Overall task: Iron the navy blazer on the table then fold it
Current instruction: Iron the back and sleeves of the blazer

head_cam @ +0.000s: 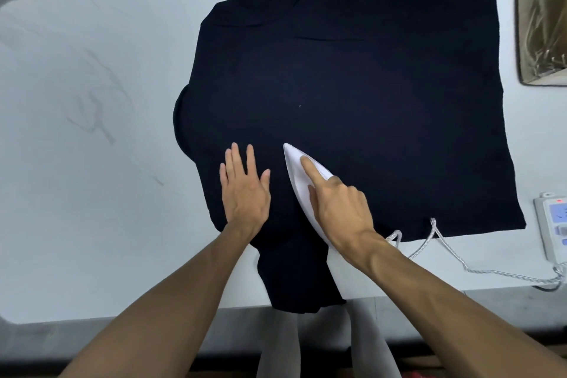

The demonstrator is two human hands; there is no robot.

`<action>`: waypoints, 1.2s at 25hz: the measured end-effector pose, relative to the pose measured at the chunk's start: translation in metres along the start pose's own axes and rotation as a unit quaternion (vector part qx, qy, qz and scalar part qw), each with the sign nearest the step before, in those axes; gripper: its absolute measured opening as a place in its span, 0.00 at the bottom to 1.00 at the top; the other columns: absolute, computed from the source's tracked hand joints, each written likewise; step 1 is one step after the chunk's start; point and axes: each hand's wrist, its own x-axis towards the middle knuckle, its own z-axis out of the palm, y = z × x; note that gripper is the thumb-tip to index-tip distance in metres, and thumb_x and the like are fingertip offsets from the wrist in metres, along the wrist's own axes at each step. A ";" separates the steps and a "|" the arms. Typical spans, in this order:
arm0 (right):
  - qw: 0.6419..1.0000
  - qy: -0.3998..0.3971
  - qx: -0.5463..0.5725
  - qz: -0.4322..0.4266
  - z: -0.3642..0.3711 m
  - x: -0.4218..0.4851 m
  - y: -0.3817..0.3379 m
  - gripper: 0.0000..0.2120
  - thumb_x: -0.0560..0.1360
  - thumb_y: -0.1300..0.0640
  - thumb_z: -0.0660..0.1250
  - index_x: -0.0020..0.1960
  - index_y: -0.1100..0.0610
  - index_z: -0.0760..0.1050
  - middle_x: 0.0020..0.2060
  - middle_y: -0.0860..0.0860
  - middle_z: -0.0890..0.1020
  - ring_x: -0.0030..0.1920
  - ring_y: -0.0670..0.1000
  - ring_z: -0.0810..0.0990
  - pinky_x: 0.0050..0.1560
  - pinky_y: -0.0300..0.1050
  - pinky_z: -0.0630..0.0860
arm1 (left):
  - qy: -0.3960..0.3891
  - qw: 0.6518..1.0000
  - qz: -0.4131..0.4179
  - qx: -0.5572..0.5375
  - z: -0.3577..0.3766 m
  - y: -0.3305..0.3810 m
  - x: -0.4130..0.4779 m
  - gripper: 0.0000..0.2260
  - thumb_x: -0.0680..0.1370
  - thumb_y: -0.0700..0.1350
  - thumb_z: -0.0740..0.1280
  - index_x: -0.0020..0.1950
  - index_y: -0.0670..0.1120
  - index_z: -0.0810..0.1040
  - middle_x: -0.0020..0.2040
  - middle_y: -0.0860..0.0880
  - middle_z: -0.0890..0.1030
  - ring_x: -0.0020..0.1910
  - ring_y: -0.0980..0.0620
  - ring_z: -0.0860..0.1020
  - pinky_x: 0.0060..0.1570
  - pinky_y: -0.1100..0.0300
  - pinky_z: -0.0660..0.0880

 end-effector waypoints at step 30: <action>0.995 0.013 0.028 0.097 -0.004 -0.009 0.063 0.33 0.81 0.62 0.58 0.78 0.43 0.46 0.36 0.52 0.72 0.28 0.53 0.70 0.31 0.46 0.65 | -0.014 0.993 0.068 0.100 0.022 0.077 -0.029 0.28 0.84 0.55 0.41 0.81 0.44 0.41 0.81 0.40 0.44 0.80 0.43 0.45 0.79 0.48 0.49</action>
